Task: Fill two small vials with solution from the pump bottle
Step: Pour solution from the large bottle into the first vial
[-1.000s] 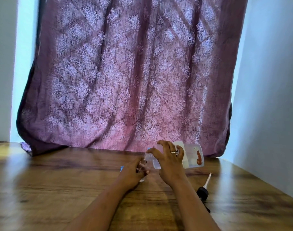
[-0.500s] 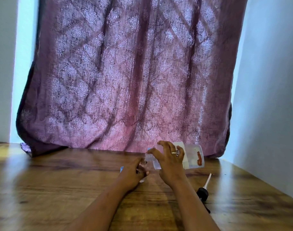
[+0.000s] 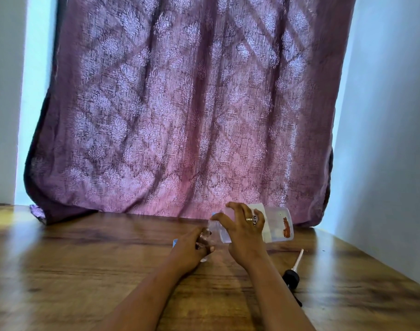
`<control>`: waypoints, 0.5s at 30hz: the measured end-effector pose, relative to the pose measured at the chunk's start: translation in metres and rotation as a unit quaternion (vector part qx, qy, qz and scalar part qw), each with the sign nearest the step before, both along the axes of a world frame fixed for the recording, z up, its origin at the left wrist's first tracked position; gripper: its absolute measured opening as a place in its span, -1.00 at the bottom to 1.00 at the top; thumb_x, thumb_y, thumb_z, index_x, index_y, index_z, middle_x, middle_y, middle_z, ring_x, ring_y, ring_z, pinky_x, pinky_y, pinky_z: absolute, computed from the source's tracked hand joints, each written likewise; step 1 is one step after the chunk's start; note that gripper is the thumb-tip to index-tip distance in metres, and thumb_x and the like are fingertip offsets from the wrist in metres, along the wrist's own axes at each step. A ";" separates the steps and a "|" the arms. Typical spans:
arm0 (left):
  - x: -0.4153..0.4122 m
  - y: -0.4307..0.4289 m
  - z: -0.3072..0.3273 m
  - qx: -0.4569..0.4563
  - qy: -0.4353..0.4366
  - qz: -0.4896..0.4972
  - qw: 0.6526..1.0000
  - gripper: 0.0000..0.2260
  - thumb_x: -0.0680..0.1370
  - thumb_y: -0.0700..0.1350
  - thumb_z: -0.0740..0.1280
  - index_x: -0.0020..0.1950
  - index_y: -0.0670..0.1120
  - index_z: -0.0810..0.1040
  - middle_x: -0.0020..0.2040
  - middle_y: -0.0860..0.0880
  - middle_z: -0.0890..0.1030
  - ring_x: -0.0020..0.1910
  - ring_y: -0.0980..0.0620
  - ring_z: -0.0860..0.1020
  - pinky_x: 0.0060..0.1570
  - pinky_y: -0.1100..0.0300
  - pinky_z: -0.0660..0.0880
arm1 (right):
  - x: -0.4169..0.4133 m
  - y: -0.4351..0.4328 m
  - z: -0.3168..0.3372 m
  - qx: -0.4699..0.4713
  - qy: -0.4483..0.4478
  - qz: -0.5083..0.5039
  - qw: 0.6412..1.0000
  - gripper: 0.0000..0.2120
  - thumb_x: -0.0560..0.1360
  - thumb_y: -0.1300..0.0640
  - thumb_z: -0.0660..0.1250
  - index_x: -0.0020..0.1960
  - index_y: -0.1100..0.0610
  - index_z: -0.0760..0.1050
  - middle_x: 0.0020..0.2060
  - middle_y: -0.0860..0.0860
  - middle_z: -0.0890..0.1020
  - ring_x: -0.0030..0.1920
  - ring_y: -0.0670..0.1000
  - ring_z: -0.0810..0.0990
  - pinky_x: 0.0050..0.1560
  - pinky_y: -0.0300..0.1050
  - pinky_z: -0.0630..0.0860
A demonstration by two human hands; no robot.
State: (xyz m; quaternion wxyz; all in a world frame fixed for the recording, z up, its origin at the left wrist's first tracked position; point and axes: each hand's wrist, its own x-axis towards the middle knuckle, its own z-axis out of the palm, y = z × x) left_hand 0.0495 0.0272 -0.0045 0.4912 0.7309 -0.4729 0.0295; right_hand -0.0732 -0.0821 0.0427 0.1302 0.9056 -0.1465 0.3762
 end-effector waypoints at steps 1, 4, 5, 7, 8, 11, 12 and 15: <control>0.000 0.000 0.000 0.000 -0.002 -0.001 1.000 -0.65 0.45 -0.03 0.43 0.18 0.14 0.44 -0.11 0.34 0.49 -0.12 0.39 0.49 -0.20 0.49 0.35 | 0.000 0.000 0.000 0.000 0.002 -0.001 1.000 -0.15 0.13 0.43 0.31 0.22 -0.27 0.26 0.36 -0.01 0.28 0.39 0.06 0.07 0.25 0.11 -0.03; 0.000 0.000 0.000 0.002 -0.003 0.000 1.000 -0.64 0.45 -0.02 0.42 0.20 0.14 0.42 -0.10 0.34 0.47 -0.10 0.38 0.47 -0.18 0.49 0.33 | 0.000 0.000 0.000 0.001 0.006 -0.001 1.000 -0.17 0.15 0.42 0.31 0.23 -0.27 0.25 0.37 -0.01 0.25 0.42 0.07 0.08 0.25 0.11 -0.05; 0.000 0.000 0.000 0.002 -0.001 0.001 1.000 -0.64 0.46 -0.02 0.42 0.21 0.14 0.42 -0.10 0.35 0.47 -0.10 0.38 0.47 -0.18 0.49 0.33 | -0.001 0.000 0.001 0.002 0.007 -0.001 1.000 -0.17 0.16 0.42 0.31 0.23 -0.27 0.25 0.37 -0.01 0.25 0.43 0.08 0.09 0.25 0.10 -0.06; -0.001 -0.001 -0.001 0.001 0.003 0.002 1.000 -0.64 0.46 -0.02 0.42 0.21 0.14 0.42 -0.11 0.36 0.46 -0.10 0.38 0.46 -0.19 0.49 0.33 | -0.001 0.000 0.001 0.003 0.009 -0.001 1.000 -0.18 0.18 0.41 0.31 0.24 -0.27 0.25 0.38 -0.01 0.23 0.44 0.08 0.08 0.26 0.10 -0.06; -0.001 0.000 0.000 0.002 0.004 0.003 1.000 -0.64 0.46 -0.02 0.42 0.20 0.15 0.42 -0.11 0.36 0.45 -0.11 0.39 0.46 -0.20 0.49 0.32 | -0.002 0.000 0.002 0.003 0.011 -0.001 1.000 -0.19 0.19 0.40 0.31 0.25 -0.28 0.24 0.39 -0.01 0.22 0.44 0.07 0.07 0.26 0.10 -0.07; -0.002 0.001 0.001 0.005 0.003 0.005 1.000 -0.67 0.45 -0.03 0.43 0.12 0.21 0.39 -0.14 0.37 0.46 -0.16 0.44 0.45 -0.28 0.51 0.35 | -0.002 0.000 0.002 0.005 0.012 0.000 1.000 -0.19 0.21 0.40 0.29 0.26 -0.28 0.24 0.40 -0.02 0.20 0.45 0.07 0.05 0.28 0.11 -0.08; -0.002 0.001 0.001 0.006 0.004 0.005 1.000 -0.67 0.45 -0.03 0.43 0.10 0.23 0.38 -0.14 0.37 0.47 -0.17 0.46 0.46 -0.29 0.52 0.35 | -0.003 0.001 0.002 0.004 0.012 -0.001 1.000 -0.19 0.21 0.40 0.29 0.26 -0.28 0.24 0.40 -0.02 0.20 0.45 0.07 0.05 0.27 0.11 -0.08; -0.003 0.002 0.002 0.009 0.005 0.005 1.000 -0.67 0.45 -0.03 0.43 0.06 0.26 0.36 -0.14 0.36 0.48 -0.15 0.43 0.47 -0.27 0.52 0.33 | -0.002 0.000 0.002 0.001 0.010 -0.002 1.000 -0.18 0.20 0.42 0.28 0.25 -0.28 0.22 0.39 -0.02 0.20 0.45 0.07 0.05 0.27 0.10 -0.09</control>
